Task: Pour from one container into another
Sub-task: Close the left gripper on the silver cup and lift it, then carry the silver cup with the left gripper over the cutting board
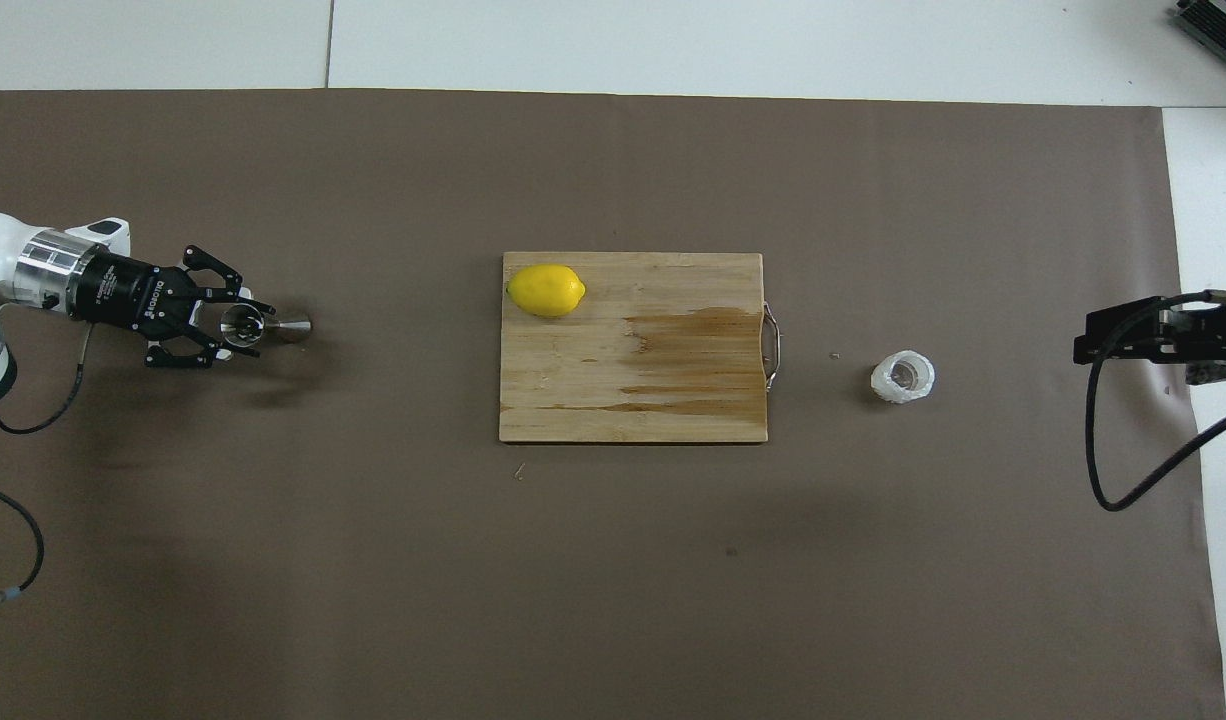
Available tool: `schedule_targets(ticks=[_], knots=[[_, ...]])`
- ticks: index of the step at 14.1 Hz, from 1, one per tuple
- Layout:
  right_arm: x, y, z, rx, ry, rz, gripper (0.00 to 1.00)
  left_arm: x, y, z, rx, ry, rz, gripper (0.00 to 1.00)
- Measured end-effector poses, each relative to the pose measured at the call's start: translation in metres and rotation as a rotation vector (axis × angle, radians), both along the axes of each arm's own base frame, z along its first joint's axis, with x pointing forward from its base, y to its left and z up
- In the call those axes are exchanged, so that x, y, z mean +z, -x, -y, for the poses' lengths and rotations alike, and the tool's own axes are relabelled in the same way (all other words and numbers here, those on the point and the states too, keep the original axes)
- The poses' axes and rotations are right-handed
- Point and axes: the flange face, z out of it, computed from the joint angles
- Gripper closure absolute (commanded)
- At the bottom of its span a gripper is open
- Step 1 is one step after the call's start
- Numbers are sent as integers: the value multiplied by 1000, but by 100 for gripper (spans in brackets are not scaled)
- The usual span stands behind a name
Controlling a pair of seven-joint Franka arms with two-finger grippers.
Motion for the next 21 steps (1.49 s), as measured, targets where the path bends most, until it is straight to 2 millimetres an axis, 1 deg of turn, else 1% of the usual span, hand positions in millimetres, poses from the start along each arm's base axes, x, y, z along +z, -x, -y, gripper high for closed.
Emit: schedule_targets(ticks=[1, 2, 3, 5, 9, 11, 13, 15, 18, 21], knots=[[0, 0, 0, 0, 0, 0, 0, 0, 0, 0, -1, 0, 0, 87], [0, 0, 0, 0, 0, 0, 0, 0, 0, 0, -1, 0, 0, 98], [0, 0, 0, 0, 0, 0, 0, 0, 0, 1, -1, 1, 0, 100], [0, 0, 0, 0, 0, 0, 0, 2, -1, 4, -4, 8, 2, 100], [0, 0, 0, 0, 0, 0, 0, 13, -4, 19, -15, 42, 17, 100], [0, 0, 0, 0, 0, 0, 0, 23, -7, 28, -8, 69, 8, 100], [0, 0, 0, 0, 0, 0, 0, 38, -9, 39, 6, 107, -8, 100], [0, 0, 0, 0, 0, 0, 0, 51, -8, 58, 0, 132, -18, 100], [0, 0, 0, 0, 0, 0, 0, 72, -8, 105, 9, 171, -73, 100], [0, 0, 0, 0, 0, 0, 0, 77, -8, 153, 43, 187, -108, 100]])
